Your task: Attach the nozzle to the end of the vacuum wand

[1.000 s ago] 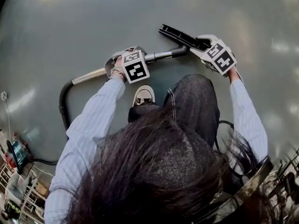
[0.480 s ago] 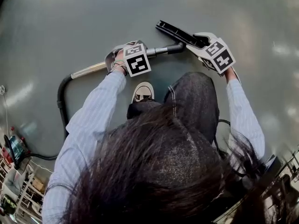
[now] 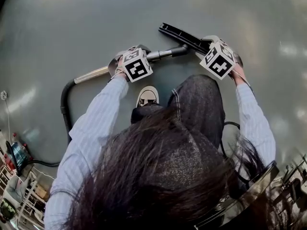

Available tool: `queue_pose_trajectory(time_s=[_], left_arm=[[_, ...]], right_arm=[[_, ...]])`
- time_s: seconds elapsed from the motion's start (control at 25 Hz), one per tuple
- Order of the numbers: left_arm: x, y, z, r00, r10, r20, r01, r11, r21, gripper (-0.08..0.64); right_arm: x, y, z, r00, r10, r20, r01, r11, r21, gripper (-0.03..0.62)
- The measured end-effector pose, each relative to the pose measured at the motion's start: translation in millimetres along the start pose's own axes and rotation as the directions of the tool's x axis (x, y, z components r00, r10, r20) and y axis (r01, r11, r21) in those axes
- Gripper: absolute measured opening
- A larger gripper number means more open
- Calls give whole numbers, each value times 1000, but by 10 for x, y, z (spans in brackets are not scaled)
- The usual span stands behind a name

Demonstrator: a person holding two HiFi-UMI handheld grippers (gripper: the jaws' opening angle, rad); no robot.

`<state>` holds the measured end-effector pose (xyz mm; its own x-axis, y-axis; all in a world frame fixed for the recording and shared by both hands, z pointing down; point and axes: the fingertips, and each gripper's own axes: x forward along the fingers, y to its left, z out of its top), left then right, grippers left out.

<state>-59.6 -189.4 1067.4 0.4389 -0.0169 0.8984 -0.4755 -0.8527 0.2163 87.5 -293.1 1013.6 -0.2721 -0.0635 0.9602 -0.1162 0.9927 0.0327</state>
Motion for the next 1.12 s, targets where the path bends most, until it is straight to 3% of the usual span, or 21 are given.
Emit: queue_pose_trajectory(time_s=[0.2, 0.32, 0.48, 0.6, 0.68, 0.76, 0.88, 1.12], left_arm=[[21, 4, 8, 1000, 11, -12, -11, 1000, 1, 195], [30, 4, 18, 1000, 13, -3, -13, 1000, -9, 195], [40, 3, 9, 1000, 15, -3, -15, 1000, -22, 195], [-17, -5, 46, 1000, 20, -24, -19, 1000, 18, 195], [-70, -33, 96, 999, 3, -45, 0, 997, 71, 193], [-76, -41, 145, 999, -4, -50, 9, 996, 90, 195], [-65, -44, 196, 1000, -3, -3, 3, 1000, 25, 195], [-80, -38, 233, 999, 16, 52, -15, 1000, -26, 196]], right_arm=[[166, -2, -58, 993, -2, -114, -3, 999, -42, 233], [223, -14, -94, 990, 41, -132, -40, 999, 7, 238], [210, -26, -23, 998, 56, -22, -53, 995, 89, 240], [80, -23, 85, 996, 48, 76, -56, 992, 110, 235], [-11, -3, 118, 995, 59, 84, -68, 991, 116, 235], [-27, -17, 126, 994, 60, 92, -76, 981, 178, 230], [-23, -4, 143, 995, 47, 92, -69, 967, 247, 229], [-60, 2, 138, 997, 29, 65, -44, 971, 235, 229]])
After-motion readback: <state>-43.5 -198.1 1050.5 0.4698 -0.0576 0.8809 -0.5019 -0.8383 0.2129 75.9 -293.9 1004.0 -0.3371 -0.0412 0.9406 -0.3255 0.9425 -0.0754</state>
